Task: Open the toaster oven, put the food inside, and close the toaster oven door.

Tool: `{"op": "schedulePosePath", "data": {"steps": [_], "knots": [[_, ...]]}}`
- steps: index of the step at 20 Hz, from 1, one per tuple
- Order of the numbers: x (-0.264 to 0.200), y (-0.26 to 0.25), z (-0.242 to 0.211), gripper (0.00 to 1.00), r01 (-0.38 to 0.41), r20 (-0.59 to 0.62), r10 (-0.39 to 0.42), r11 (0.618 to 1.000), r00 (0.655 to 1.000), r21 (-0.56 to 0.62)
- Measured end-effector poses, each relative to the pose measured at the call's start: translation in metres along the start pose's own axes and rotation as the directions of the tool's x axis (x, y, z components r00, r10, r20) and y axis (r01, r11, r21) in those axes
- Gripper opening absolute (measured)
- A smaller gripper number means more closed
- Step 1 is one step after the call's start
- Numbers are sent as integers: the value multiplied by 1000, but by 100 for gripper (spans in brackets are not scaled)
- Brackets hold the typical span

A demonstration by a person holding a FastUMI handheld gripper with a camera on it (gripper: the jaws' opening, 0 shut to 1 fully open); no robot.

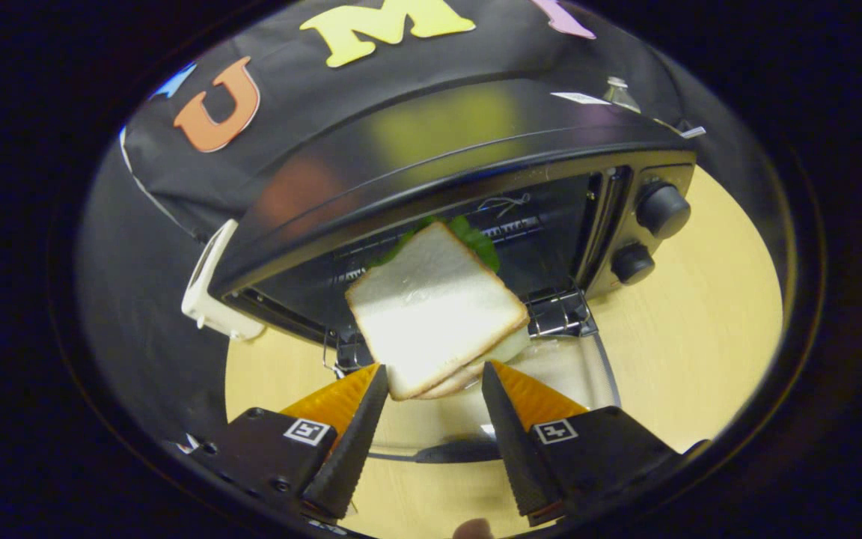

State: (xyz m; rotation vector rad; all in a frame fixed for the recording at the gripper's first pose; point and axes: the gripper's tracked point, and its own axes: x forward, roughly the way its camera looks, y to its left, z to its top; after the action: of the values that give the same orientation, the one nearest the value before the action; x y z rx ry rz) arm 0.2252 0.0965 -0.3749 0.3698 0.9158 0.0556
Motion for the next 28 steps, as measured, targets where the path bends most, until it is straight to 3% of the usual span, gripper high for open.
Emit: {"op": "schedulePosePath", "data": {"steps": [6,12,20,28], "knots": [[5,1,9,84,42,-18,-44,994,999,-100],[-33,-10,-1,84,61,17,-59,980,998,-187],[-88,-23,-60,85,33,32,-26,971,999,-236],[-56,-32,-129,85,29,2,-30,959,1000,-282]]}}
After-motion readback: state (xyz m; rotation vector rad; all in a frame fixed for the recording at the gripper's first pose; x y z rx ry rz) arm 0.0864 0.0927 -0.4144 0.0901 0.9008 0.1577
